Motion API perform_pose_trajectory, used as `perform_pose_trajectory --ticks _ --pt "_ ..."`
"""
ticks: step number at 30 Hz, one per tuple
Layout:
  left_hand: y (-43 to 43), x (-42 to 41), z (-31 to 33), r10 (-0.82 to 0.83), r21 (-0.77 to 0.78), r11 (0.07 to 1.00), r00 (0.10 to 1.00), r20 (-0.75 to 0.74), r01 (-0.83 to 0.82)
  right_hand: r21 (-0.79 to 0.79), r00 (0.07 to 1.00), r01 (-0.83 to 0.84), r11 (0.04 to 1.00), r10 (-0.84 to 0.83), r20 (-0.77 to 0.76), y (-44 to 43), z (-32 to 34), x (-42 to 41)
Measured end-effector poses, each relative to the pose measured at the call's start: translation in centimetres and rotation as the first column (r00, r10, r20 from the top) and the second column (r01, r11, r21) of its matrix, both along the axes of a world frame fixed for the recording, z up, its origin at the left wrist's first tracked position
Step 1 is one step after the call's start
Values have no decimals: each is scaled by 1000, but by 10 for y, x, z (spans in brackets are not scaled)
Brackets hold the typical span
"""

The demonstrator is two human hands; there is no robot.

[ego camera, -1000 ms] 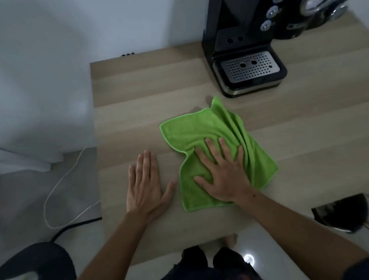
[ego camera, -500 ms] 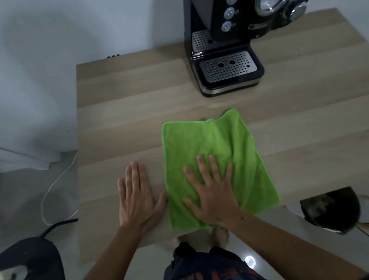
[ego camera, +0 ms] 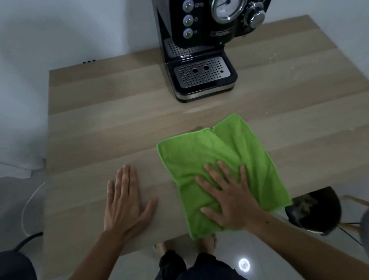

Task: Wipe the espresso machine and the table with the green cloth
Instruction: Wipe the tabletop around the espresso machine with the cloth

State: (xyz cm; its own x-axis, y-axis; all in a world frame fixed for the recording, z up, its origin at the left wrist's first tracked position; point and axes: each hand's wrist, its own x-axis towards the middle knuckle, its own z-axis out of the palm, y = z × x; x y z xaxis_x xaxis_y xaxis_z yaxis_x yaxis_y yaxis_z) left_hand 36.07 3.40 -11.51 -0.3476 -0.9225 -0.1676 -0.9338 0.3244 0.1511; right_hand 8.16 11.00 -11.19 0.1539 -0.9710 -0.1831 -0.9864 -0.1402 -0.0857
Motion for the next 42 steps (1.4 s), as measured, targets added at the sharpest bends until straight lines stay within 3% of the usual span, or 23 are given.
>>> perform_pose_trajectory --ticks 3,6,9,12,16,18,25,27,29,31,34,36,38,40,42 --pt "-1 -3 2 -9 13 1000 1000 1 9 -8 980 200 980 -200 -16 -3 -2 -40" --pt "-4 -15 3 -6 18 1000 1000 3 6 3 939 344 939 -344 -2 -8 -1 -15" --pt "-12 -33 3 -36 22 999 999 0 36 -3 977 211 978 -210 38 -14 -2 26" --pt "-22 -43 2 -71 27 997 997 1 71 -18 999 14 1000 -13 31 -26 -4 2" --pt "-34 -43 2 -136 33 990 991 5 136 -6 970 241 971 -241 -25 -53 -2 -46" --pt "-45 -48 1 -172 30 985 985 8 172 4 970 241 970 -241 -32 -63 -2 -33" --pt "-83 -58 1 -247 24 968 966 -77 250 -17 990 -138 990 138 11 -140 -3 6" --pt "-85 -57 -2 -263 11 964 961 -86 265 19 999 -51 999 51 -15 -160 -4 -6" --pt "-86 -56 -5 -265 -2 964 960 -85 266 34 981 193 981 -192 -33 -167 -5 -28" --pt "-87 -57 -8 -267 -14 964 960 -80 267 7 900 434 901 -433 -55 -168 -4 -48" --pt "-86 -57 -9 -247 -1 969 966 -73 248 46 840 540 841 -534 -92 -173 -2 -36" --pt "-86 -58 -9 -241 -1 970 968 -73 241 46 903 429 902 -428 -30 -176 -3 -8" --pt "-86 -58 -9 -235 0 972 969 -81 236 24 982 187 982 -187 -1 -172 -6 12" --pt "-86 -58 -8 -226 -6 974 970 -88 227 27 1000 7 1000 -6 -20 -171 -6 5" --pt "-85 -59 -8 -229 -8 973 971 -75 229 65 999 38 997 -35 -34 -171 -1 -26"
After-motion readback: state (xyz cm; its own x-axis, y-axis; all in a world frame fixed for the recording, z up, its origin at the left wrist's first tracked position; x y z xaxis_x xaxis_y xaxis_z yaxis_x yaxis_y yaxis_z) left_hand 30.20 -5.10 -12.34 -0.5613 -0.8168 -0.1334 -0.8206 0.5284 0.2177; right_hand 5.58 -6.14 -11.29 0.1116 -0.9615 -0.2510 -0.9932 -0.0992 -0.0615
